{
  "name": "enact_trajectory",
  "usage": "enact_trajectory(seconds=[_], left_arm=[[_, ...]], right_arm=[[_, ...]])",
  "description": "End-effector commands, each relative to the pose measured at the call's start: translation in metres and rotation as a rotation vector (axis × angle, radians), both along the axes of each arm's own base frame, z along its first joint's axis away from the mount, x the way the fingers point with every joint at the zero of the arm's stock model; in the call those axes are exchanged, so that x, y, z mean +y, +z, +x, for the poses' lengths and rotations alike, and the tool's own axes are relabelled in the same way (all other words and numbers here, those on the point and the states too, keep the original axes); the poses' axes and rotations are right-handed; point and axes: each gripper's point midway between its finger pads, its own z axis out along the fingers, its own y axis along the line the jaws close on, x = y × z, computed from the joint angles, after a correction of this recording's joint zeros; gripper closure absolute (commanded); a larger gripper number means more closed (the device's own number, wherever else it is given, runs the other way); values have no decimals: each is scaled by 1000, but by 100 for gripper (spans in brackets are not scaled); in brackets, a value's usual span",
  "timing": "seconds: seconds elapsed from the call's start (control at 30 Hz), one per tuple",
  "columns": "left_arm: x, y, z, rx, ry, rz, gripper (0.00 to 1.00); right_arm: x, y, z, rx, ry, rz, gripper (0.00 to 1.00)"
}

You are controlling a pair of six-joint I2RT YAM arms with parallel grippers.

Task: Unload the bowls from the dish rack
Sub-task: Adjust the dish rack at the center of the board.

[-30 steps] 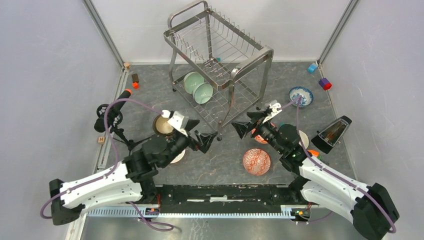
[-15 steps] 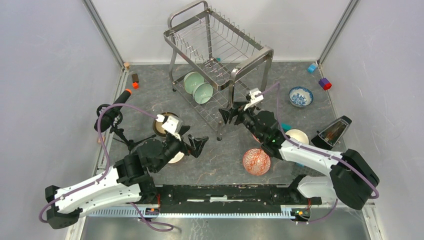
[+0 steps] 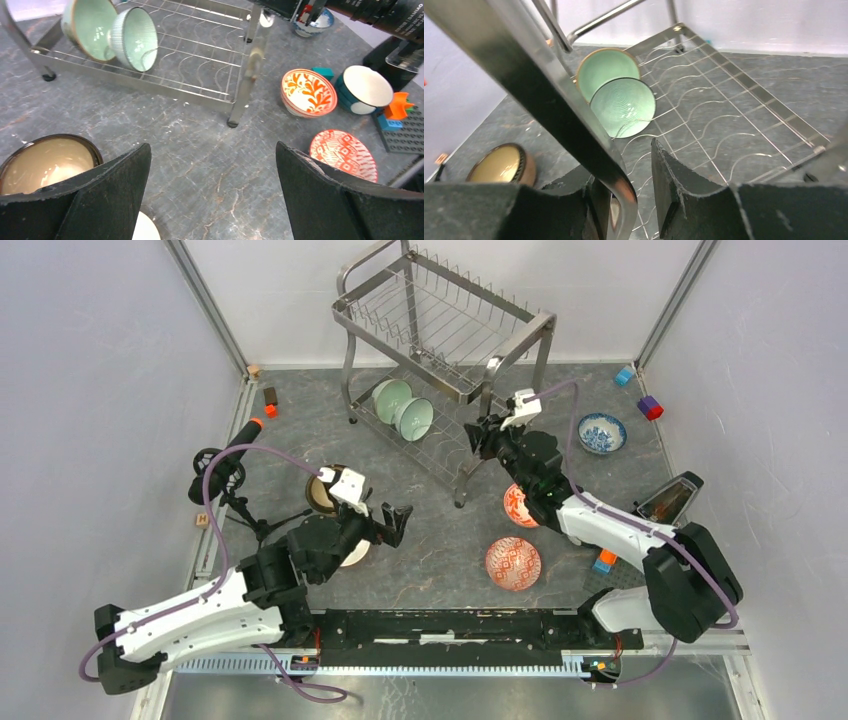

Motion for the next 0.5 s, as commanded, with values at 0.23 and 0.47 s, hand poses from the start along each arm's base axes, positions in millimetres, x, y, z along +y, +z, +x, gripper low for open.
enact_trajectory(seconds=[0.23, 0.47], left_arm=[[11, 52, 46, -149, 262, 92, 0], [11, 63, 90, -122, 388, 33, 0]], right_arm=[[-65, -8, 66, 53, -187, -71, 62], [-87, -19, 76, 82, -214, -57, 54]])
